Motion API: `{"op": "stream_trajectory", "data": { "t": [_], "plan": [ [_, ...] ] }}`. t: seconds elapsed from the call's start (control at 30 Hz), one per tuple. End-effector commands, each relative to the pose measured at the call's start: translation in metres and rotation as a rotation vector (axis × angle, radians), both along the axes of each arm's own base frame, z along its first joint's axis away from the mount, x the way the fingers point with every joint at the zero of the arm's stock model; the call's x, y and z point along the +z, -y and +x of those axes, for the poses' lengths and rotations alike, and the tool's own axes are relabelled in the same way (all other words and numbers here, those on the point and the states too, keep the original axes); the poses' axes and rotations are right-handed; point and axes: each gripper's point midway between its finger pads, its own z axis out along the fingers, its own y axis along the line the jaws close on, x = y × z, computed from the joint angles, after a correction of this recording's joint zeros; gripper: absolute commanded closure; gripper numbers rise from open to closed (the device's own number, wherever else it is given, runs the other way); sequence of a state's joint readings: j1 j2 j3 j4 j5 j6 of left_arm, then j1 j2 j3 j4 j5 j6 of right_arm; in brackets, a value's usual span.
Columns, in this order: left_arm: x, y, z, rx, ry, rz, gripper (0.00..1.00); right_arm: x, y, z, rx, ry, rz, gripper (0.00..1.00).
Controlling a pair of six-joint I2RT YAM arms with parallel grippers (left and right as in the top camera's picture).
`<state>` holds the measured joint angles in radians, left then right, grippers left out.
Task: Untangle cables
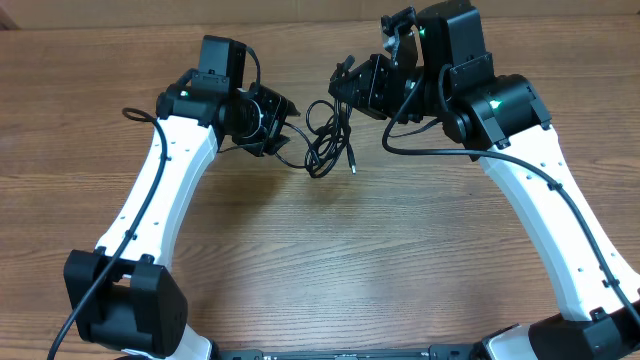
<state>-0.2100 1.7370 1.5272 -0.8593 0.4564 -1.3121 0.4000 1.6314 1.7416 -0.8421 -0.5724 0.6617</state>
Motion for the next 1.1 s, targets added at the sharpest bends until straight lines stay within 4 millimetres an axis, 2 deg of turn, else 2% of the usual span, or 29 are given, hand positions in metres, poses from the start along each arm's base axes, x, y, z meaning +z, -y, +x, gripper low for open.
{"op": "stream_trajectory", "data": {
  "t": [0.0,0.07,0.13,0.27,0.4,0.63,0.73,0.97,1.07],
  "plan": [
    [-0.005,0.003,-0.001,-0.019,-0.002,0.005,0.73,0.035,-0.001,-0.008,0.017,0.081,0.04,0.96],
    [-0.004,0.002,0.001,-0.048,0.025,0.014,0.96,0.032,0.003,-0.005,-0.005,0.086,0.019,0.96],
    [-0.004,-0.001,0.002,-0.069,0.042,0.026,0.96,0.025,0.014,0.004,-0.07,0.097,-0.035,0.96],
    [-0.008,-0.013,0.003,-0.112,0.076,0.087,0.96,0.008,0.054,0.025,-0.234,0.096,-0.172,0.96],
    [-0.026,-0.056,-0.003,-0.024,0.002,0.263,0.96,-0.014,0.116,0.04,-0.441,0.054,-0.343,0.96],
    [-0.043,-0.131,-0.028,0.101,-0.14,0.562,0.96,-0.04,0.186,0.044,-0.596,-0.002,-0.56,0.96],
    [-0.044,-0.15,-0.036,0.126,-0.17,0.657,0.96,-0.05,0.198,0.046,-0.619,-0.037,-0.588,0.96],
    [-0.04,-0.18,-0.048,0.16,-0.211,0.827,0.96,-0.076,0.2,0.056,-0.614,-0.089,-0.633,0.95],
    [-0.034,-0.201,-0.059,0.215,-0.252,0.943,0.96,-0.088,0.206,0.061,-0.631,-0.107,-0.678,0.93]
  ]
}}
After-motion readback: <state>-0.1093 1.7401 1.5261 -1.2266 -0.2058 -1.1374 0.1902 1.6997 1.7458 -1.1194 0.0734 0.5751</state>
